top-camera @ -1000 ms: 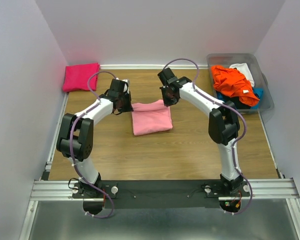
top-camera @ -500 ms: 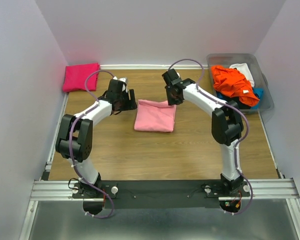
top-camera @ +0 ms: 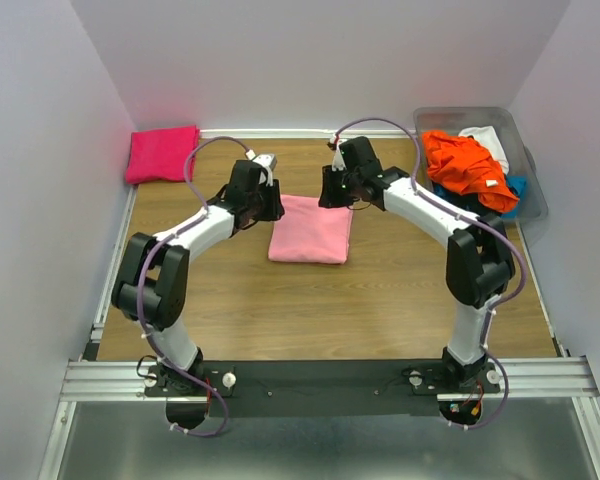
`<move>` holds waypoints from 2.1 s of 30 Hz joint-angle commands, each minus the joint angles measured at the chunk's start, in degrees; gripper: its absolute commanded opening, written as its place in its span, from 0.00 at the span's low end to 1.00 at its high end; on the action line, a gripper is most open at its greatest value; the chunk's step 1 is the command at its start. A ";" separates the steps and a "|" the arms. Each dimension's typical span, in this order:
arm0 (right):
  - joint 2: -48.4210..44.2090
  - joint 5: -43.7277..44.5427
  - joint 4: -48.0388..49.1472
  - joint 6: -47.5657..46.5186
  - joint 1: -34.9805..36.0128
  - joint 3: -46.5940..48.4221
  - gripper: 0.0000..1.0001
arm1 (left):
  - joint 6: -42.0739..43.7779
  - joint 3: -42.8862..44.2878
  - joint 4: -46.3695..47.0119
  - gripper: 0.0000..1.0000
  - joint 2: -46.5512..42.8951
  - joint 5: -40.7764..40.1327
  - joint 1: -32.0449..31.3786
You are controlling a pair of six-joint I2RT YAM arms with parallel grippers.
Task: Fold and stack the t-shirts
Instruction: Fold the tshirt
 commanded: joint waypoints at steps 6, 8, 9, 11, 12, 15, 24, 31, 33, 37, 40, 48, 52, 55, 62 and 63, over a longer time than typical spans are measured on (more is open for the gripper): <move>11.43 -21.99 15.11 5.34 -9.42 -0.84 0.31 | 1.07 12.00 4.27 0.35 16.27 3.67 0.54; 15.56 -24.45 17.12 6.75 -11.44 0.65 0.30 | 0.20 14.82 4.53 0.34 18.92 5.52 1.41; 16.71 -25.07 17.48 7.28 -12.06 1.35 0.30 | -0.24 15.52 4.53 0.34 21.37 5.96 1.68; 20.57 -27.44 18.45 8.16 -13.99 3.11 0.30 | -1.91 17.02 4.53 0.32 23.32 6.58 2.55; 21.71 -28.06 18.54 8.77 -14.61 3.64 0.30 | -2.52 17.11 4.53 0.32 24.72 7.19 3.52; 24.79 -28.50 18.72 8.17 -16.37 5.05 0.30 | -4.55 15.97 6.28 0.31 26.05 9.12 4.93; 11.21 -34.39 18.72 10.18 -15.94 0.76 0.35 | -7.80 11.41 6.64 0.47 14.57 15.54 5.72; 1.43 -40.01 20.12 12.55 -11.54 -10.32 0.36 | -8.59 0.70 6.38 0.63 0.84 15.99 3.79; -0.94 -41.86 22.05 14.05 -10.75 -15.41 0.36 | -8.77 -3.69 5.85 0.58 -2.15 16.95 1.95; -2.27 -42.83 25.22 14.67 -10.22 -22.45 0.36 | -9.30 -10.11 5.68 0.42 -3.83 16.08 -1.74; -1.66 -42.57 25.31 12.39 -10.31 -25.79 0.35 | -10.96 -14.16 6.03 0.27 -2.42 15.64 -2.28; 5.90 -39.76 28.38 9.75 -15.13 -35.37 0.28 | -14.65 -21.73 7.52 0.14 0.39 9.92 -2.01; 6.70 -38.79 28.56 8.60 -16.99 -37.05 0.27 | -16.06 -25.16 8.49 0.13 -1.45 9.83 -1.92; 1.71 -39.40 28.39 9.39 -17.07 -37.40 0.27 | -16.51 -25.78 7.70 0.14 -5.92 10.45 -1.92; -7.54 -43.44 28.21 14.92 -13.23 -31.44 0.29 | -16.68 -25.52 4.89 0.48 -19.98 6.60 -1.75; -7.63 -43.36 28.38 16.06 -11.99 -30.29 0.30 | -16.68 -25.43 3.49 0.57 -21.56 5.37 -1.40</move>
